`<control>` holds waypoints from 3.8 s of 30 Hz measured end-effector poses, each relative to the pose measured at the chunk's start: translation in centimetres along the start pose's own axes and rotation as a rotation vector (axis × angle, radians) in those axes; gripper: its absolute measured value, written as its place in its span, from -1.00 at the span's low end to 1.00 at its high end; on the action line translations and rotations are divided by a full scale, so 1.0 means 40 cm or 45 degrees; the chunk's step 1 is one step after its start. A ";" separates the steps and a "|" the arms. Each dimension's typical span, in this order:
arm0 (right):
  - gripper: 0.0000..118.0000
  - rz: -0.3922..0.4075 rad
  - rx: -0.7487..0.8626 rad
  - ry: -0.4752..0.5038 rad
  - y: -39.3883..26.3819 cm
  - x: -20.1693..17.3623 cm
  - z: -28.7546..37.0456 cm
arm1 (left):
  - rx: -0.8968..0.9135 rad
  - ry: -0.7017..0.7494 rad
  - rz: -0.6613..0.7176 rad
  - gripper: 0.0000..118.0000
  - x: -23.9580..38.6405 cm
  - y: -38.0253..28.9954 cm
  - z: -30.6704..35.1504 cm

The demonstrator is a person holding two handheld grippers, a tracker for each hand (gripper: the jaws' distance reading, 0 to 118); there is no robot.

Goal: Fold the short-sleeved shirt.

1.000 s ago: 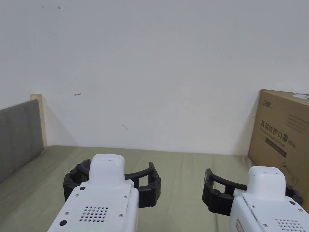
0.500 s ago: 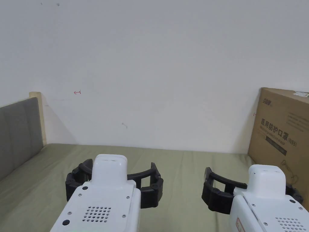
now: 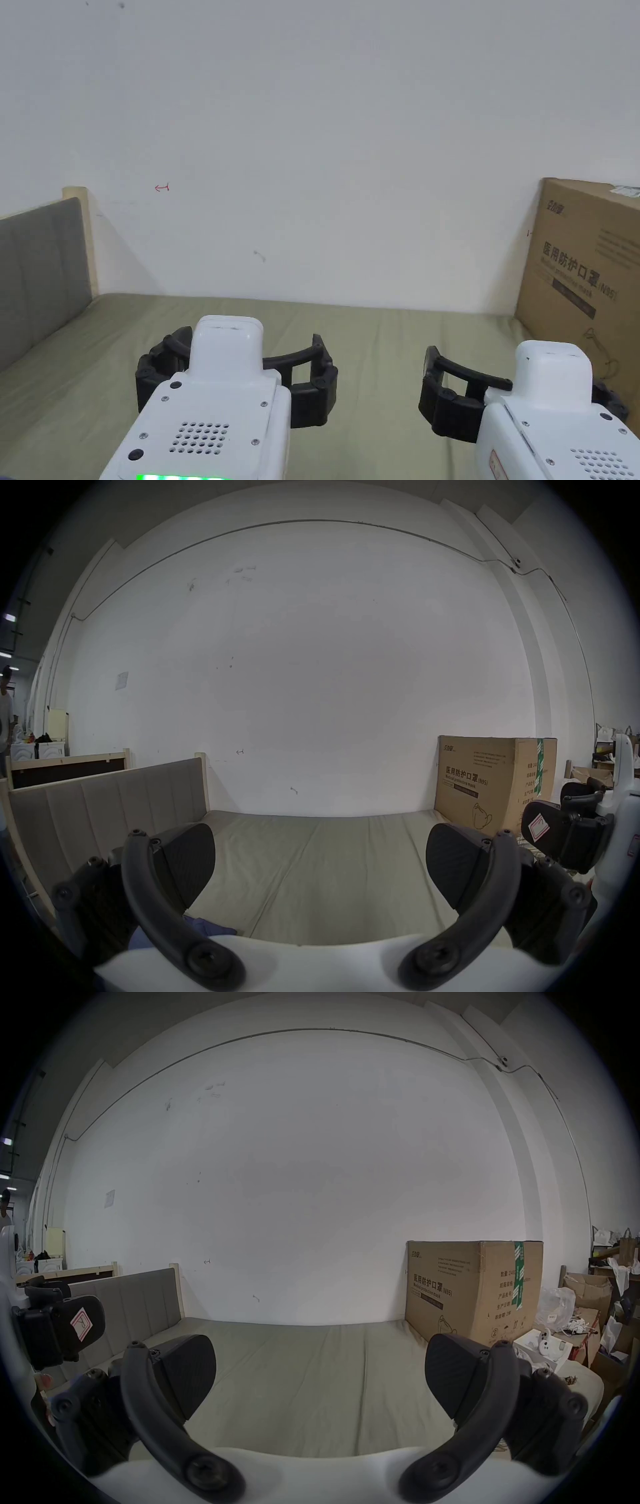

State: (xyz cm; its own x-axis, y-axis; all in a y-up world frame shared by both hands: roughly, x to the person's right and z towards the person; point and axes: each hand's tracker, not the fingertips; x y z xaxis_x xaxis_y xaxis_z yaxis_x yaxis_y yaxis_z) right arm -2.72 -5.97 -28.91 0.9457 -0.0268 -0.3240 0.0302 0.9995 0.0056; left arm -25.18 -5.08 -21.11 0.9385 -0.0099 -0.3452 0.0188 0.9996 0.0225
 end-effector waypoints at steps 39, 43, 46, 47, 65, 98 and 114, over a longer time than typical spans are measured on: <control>1.00 -0.019 -0.014 -0.014 -0.009 0.008 0.007 | 0.019 0.006 -0.057 1.00 0.004 -0.008 0.012; 1.00 -0.021 -0.013 -0.017 -0.008 0.010 0.007 | 0.017 0.006 -0.057 1.00 0.005 -0.008 0.010; 1.00 -0.020 -0.012 -0.018 -0.008 0.010 0.008 | 0.017 0.009 -0.057 1.00 0.004 -0.009 0.010; 1.00 -0.019 -0.012 -0.019 -0.007 0.011 0.008 | 0.017 0.010 -0.055 1.00 0.003 -0.009 0.010; 1.00 -0.013 -0.003 -0.023 -0.009 0.008 0.010 | 0.025 0.011 -0.068 1.00 0.006 -0.009 0.011; -1.00 -0.140 -0.205 0.238 -0.067 -0.194 -0.069 | -0.225 0.304 0.083 -1.00 -0.364 -0.053 0.078; -1.00 -0.110 -0.419 0.790 -0.131 -0.571 -0.115 | -0.992 0.189 0.234 -1.00 -0.780 -0.213 0.108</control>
State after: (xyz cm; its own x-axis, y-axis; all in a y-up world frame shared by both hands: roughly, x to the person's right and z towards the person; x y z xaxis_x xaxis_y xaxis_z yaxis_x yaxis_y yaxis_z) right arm -25.95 -10.54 -25.92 0.5820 -0.1908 -0.7905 -0.0950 0.9495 -0.2991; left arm -53.15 -13.40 -6.48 0.8466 0.1056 -0.5216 -0.4280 0.7177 -0.5494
